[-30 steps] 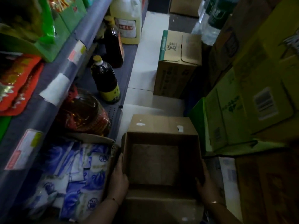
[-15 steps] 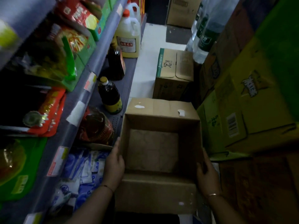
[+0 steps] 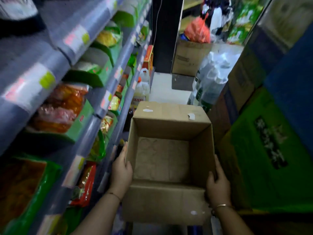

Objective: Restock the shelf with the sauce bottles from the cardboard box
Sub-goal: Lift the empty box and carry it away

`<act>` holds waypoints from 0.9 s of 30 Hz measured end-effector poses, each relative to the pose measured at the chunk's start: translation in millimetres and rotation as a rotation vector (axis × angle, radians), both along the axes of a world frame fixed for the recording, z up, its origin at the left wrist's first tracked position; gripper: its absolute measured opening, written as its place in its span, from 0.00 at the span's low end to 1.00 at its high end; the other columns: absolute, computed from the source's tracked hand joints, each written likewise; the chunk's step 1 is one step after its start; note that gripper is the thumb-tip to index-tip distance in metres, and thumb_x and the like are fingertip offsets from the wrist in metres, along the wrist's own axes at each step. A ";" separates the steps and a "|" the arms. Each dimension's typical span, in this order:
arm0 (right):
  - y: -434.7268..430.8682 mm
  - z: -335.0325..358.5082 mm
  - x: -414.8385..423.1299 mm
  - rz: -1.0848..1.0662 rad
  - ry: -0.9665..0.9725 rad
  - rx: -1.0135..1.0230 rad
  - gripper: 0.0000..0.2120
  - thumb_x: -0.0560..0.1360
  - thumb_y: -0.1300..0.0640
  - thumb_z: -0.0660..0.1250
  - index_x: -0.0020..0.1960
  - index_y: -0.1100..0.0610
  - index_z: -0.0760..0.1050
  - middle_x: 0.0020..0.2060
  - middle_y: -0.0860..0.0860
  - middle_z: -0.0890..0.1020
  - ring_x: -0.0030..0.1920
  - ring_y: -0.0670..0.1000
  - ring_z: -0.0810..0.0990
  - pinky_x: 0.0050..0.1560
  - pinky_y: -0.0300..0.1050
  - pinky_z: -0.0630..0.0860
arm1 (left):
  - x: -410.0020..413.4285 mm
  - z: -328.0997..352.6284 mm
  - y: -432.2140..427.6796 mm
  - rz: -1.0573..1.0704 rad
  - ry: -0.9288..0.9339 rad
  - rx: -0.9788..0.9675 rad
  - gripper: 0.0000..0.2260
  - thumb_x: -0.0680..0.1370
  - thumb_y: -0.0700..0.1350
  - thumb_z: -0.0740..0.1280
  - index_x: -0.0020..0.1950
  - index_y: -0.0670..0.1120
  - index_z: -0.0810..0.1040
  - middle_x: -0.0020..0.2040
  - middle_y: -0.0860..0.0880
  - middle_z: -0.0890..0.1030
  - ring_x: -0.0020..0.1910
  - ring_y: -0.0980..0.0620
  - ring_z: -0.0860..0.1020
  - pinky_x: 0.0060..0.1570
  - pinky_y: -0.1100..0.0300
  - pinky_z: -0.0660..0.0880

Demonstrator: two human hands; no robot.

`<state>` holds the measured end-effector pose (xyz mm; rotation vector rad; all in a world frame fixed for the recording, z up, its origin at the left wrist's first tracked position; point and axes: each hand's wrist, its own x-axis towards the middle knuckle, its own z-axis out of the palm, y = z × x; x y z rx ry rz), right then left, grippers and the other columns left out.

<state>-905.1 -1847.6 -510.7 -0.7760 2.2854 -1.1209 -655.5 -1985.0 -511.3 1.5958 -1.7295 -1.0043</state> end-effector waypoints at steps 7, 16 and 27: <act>-79.9 48.9 -32.7 -0.090 -0.032 -0.015 0.30 0.75 0.70 0.57 0.72 0.47 0.62 0.65 0.60 0.75 0.60 0.61 0.77 0.61 0.52 0.71 | -43.1 53.5 -73.8 0.035 0.044 0.014 0.27 0.77 0.30 0.58 0.73 0.48 0.64 0.73 0.49 0.67 0.74 0.50 0.63 0.66 0.60 0.61; -177.5 78.8 -79.3 -0.150 -0.063 -0.050 0.31 0.73 0.72 0.56 0.70 0.47 0.66 0.67 0.57 0.74 0.66 0.58 0.73 0.66 0.53 0.69 | -93.0 90.3 -167.9 0.057 0.030 0.017 0.27 0.77 0.31 0.57 0.74 0.49 0.63 0.72 0.48 0.70 0.70 0.48 0.68 0.62 0.61 0.65; -308.8 57.1 -141.8 -0.166 -0.030 0.024 0.32 0.71 0.72 0.57 0.69 0.47 0.68 0.58 0.60 0.81 0.56 0.59 0.80 0.52 0.42 0.71 | -148.2 49.1 -303.0 0.025 0.048 0.101 0.28 0.77 0.30 0.57 0.74 0.49 0.63 0.72 0.48 0.69 0.71 0.49 0.67 0.69 0.54 0.66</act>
